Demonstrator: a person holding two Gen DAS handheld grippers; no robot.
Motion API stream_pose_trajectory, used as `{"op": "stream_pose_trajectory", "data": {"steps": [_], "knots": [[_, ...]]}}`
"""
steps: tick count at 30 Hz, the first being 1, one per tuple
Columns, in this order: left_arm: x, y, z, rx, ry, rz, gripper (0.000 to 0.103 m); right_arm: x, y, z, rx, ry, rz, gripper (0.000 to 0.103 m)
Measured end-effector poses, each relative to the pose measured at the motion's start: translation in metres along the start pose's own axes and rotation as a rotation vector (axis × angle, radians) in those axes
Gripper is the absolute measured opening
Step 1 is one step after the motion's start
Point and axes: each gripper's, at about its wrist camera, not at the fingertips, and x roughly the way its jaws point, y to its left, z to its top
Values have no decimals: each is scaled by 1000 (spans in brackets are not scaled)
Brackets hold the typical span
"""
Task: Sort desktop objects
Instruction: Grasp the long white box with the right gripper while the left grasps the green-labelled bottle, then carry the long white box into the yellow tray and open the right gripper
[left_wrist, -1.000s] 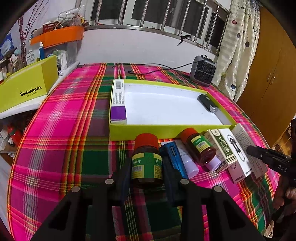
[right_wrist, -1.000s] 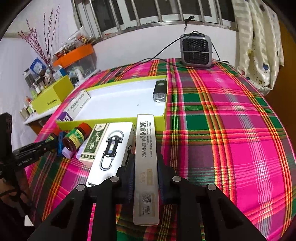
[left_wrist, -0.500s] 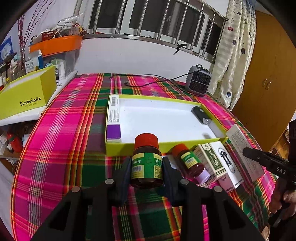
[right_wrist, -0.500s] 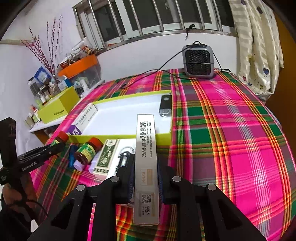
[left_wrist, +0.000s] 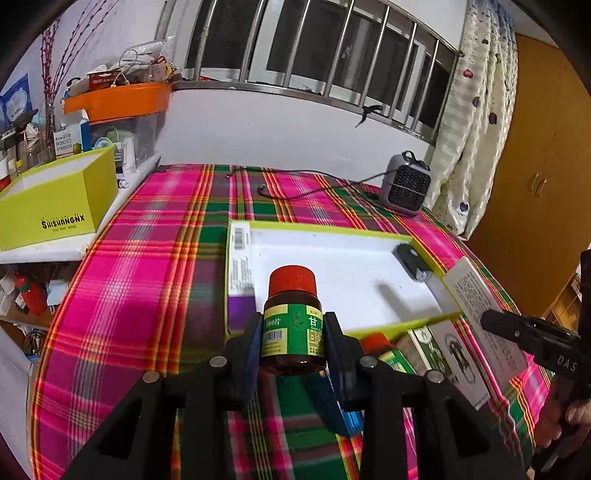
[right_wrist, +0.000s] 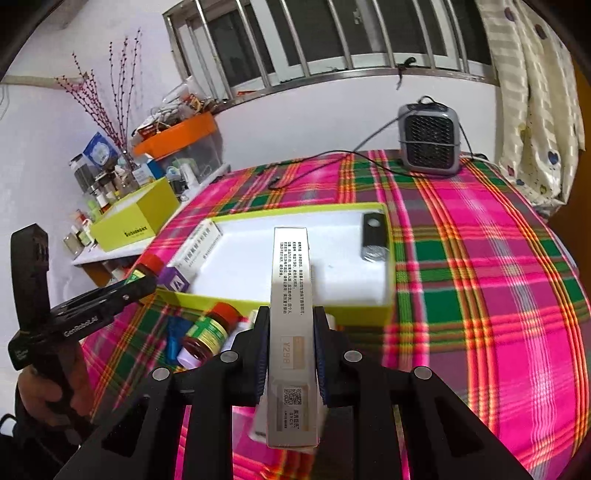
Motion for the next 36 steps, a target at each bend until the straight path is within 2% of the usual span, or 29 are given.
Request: {"op": "stream_pose_trajectory", "data": {"steps": [16, 26, 36], "knots": [[26, 24, 32, -31, -41, 3, 33, 41, 35, 33, -17, 25, 59, 22], [31, 51, 28, -95, -80, -34, 33, 70, 54, 47, -19, 58, 71, 22], [30, 65, 25, -129, -96, -34, 33, 105, 76, 58, -8, 103, 78, 22]]}}
